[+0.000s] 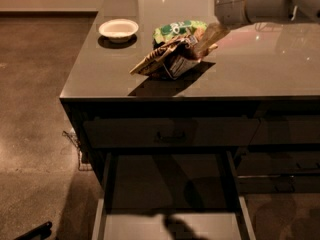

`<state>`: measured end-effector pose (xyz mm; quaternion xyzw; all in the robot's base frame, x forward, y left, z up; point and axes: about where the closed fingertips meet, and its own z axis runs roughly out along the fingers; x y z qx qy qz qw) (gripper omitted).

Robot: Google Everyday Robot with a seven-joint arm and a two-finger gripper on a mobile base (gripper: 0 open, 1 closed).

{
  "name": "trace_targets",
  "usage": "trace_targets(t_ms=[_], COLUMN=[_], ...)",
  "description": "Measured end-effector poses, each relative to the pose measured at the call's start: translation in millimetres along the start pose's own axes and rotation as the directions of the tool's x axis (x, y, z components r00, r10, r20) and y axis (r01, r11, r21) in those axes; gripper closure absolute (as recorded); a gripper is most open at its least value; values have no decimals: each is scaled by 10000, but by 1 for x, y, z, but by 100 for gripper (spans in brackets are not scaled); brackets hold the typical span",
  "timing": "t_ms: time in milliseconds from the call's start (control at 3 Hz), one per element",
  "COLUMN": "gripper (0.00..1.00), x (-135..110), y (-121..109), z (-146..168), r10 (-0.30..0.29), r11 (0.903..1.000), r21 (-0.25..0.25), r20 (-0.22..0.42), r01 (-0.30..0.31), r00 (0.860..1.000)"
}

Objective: Pick brown chip bag from middle drawer and place on counter

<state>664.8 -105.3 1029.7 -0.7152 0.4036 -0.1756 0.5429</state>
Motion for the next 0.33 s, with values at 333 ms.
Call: trace_targets(t_ms=[333], gripper=[0], x=[10], y=[-33], z=[-30], r10=[-715], r11=[9965], r21=[381], r20=[-663], r01=[742], r00=[9952])
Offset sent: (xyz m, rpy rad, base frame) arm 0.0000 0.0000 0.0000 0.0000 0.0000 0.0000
